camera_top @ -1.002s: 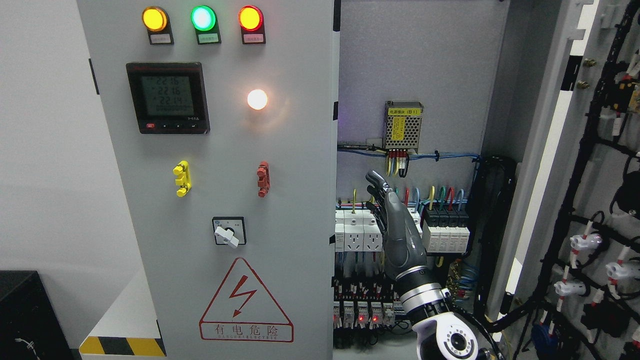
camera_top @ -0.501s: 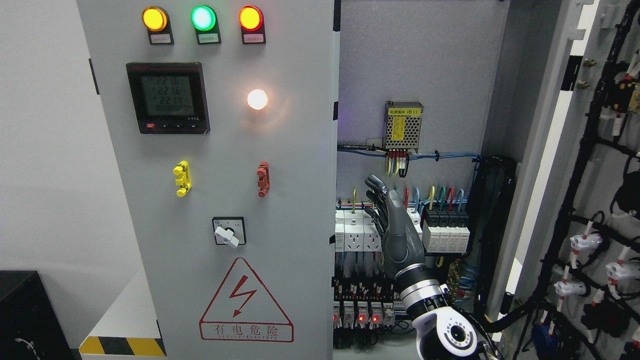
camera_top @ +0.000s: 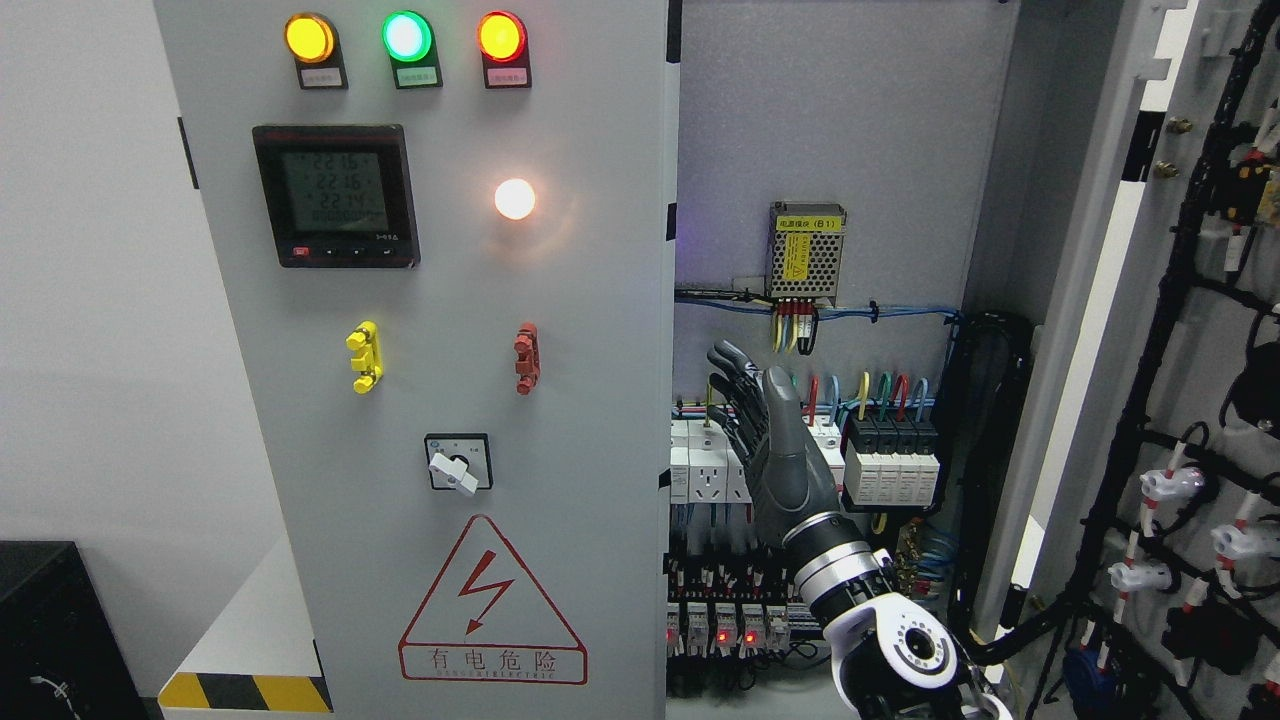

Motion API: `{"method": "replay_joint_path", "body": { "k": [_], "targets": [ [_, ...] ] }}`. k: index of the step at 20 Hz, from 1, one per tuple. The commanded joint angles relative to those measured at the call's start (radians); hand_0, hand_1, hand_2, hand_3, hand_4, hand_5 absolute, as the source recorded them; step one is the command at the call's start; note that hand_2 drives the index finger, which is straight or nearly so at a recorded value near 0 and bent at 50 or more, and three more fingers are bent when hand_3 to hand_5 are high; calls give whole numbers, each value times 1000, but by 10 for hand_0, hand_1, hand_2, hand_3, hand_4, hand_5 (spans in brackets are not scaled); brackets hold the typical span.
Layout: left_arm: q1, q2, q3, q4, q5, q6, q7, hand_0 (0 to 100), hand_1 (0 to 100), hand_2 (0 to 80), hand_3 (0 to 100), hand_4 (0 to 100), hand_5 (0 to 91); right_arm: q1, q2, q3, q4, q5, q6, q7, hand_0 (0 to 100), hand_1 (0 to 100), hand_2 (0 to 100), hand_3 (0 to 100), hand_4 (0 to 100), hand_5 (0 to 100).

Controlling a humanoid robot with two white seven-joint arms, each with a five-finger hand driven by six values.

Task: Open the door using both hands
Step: 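Raise the right hand to the inner edge of the indicator-light door, then hook the right hand fingers behind the indicator-light door edge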

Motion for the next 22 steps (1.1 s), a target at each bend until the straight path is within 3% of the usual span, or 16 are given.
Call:
{"method": "replay_joint_path", "body": {
  "k": [1, 10, 11, 14, 18, 22],
  "targets": [
    [0, 0, 0, -1, 0, 0, 0, 0, 0, 0, 0, 0, 0, -33, -6, -13, 32, -36, 13, 67, 0, 0, 0, 0, 0, 0],
    [0, 0, 0, 1, 0, 0, 0, 0, 0, 0, 0, 0, 0, -39, -23, -23, 46, -125, 13, 81, 0, 0, 0, 0, 0, 0],
    [0, 0, 0, 1, 0, 0, 0, 0, 0, 0, 0, 0, 0, -39, -30, -23, 47, -131, 13, 90, 0, 0, 0, 0, 0, 0],
    [0, 0, 0, 1, 0, 0, 0, 0, 0, 0, 0, 0, 0, -41, -44, -33, 61, -131, 15, 171, 0, 0, 0, 0, 0, 0],
    [0, 0, 0, -1, 0, 0, 0, 0, 0, 0, 0, 0, 0, -61, -57, -45, 90, -131, 16, 187, 0, 0, 0, 0, 0, 0],
    [0, 0, 0, 1, 1, 0, -2, 0, 0, 0, 0, 0, 0, -87, -57, -50, 125, -131, 16, 228, 0, 0, 0, 0, 0, 0]
  ]
}}
